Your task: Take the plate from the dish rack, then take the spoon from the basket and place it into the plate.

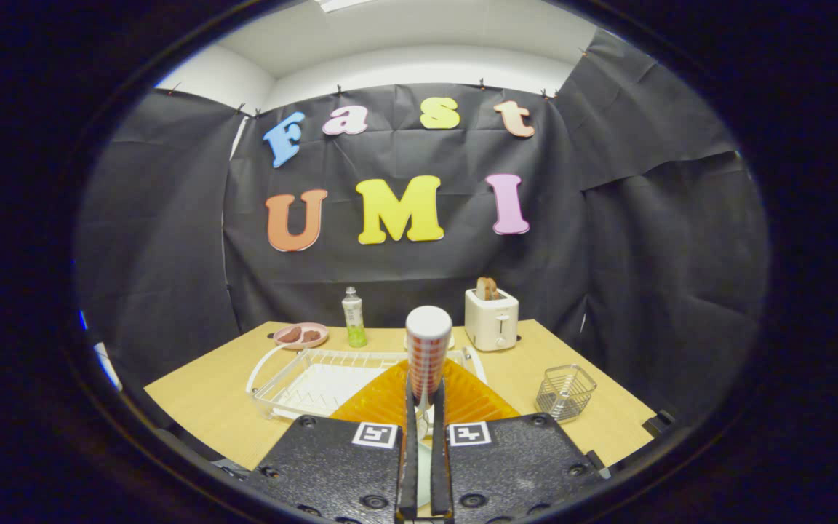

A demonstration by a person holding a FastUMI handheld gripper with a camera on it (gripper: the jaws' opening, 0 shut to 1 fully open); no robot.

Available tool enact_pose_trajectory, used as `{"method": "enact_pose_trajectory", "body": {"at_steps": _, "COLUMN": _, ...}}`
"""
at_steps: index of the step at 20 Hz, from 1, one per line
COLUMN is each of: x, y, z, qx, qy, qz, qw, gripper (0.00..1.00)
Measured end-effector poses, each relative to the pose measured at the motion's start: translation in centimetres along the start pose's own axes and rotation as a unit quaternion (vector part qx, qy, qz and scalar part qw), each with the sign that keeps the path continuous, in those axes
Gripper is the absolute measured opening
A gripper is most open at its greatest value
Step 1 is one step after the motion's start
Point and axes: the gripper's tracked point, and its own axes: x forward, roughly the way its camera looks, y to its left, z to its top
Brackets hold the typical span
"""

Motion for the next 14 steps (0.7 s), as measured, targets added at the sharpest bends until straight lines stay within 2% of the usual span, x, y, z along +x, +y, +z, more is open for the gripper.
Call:
{"method": "enact_pose_trajectory", "body": {"at_steps": 5, "x": 0.1, "y": 5.3, "z": -4.6, "qx": 0.004, "qy": 0.001, "qz": 0.025, "qw": 1.0, "gripper": 0.12}}
{"method": "enact_pose_trajectory", "body": {"at_steps": 8, "x": 1.2, "y": 6.6, "z": -9.1, "qx": -0.015, "qy": 0.033, "qz": 0.015, "qw": 0.999, "gripper": 0.12}}
{"method": "enact_pose_trajectory", "body": {"at_steps": 10, "x": 1.8, "y": 8.1, "z": -11.4, "qx": -0.011, "qy": 0.059, "qz": 0.026, "qw": 0.998, "gripper": 0.12}}
{"method": "enact_pose_trajectory", "body": {"at_steps": 14, "x": 3.0, "y": 8.9, "z": -13.2, "qx": 0.002, "qy": 0.084, "qz": 0.027, "qw": 0.996, "gripper": 0.12}}
